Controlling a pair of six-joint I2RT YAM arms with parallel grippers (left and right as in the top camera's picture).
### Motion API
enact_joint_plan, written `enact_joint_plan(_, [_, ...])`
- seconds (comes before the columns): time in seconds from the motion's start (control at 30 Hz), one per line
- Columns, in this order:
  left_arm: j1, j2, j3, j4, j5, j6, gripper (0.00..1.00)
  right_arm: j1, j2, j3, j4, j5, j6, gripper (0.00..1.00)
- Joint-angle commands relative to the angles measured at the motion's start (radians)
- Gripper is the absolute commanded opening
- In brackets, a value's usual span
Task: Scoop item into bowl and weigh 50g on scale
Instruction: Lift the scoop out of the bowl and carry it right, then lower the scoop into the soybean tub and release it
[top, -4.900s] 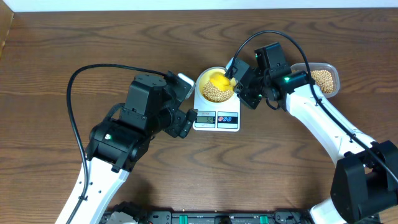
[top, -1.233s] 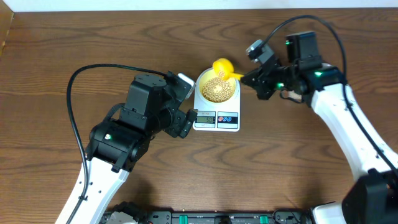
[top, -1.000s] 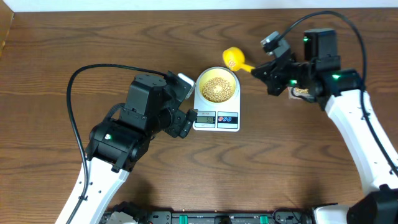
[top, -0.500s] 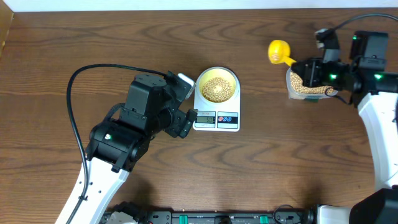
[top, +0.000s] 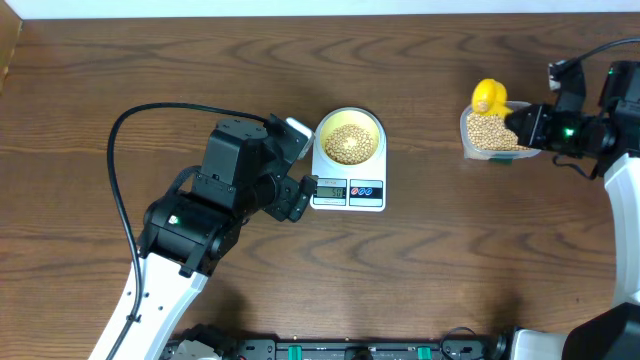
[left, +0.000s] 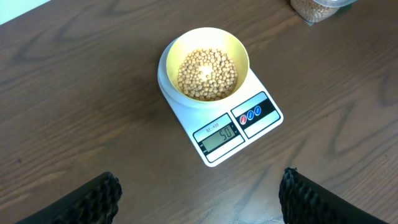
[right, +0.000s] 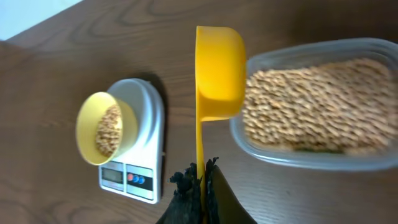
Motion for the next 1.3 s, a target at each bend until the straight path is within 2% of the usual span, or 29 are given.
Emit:
enact_joint_plan(0.0, [0.005,0.003,0.001,-0.003,0.009,0.010,0.84,-0.020,-0.026,0.021,-0.014,0.064,0.003,0.01])
enact_joint_plan(0.17, [0.005,0.003,0.001,-0.003,0.009,0.010,0.84,-0.027,-0.026,0.021,-0.039,0.189,0.003,0.01])
enact_joint_plan(0.37, [0.005,0.003,0.001,-0.003,0.009,0.010,0.84,-0.027,-0.026,0.021,-0.074,0.233,-0.057,0.01])
enact_joint_plan(0.6, [0.005,0.003,0.001,-0.003,0.009,0.010,0.83,-0.019,-0.026,0.021,-0.089,0.372,-0.076,0.01])
enact_joint_plan(0.93, [0.005,0.003,0.001,-0.003,0.009,0.010,0.83,0.093,-0.025,0.021,-0.083,0.561,-0.178,0.01])
enact_joint_plan(1.17, [0.005,0.003,0.001,-0.003,0.009,0.010,0.84,0.171,-0.025,0.021,-0.082,0.730,-0.181,0.01])
enact_joint_plan(1.27, [0.005,0.003,0.001,-0.003,0.009,0.010,0.83,0.176,-0.025,0.021,-0.081,0.743,-0.180,0.01])
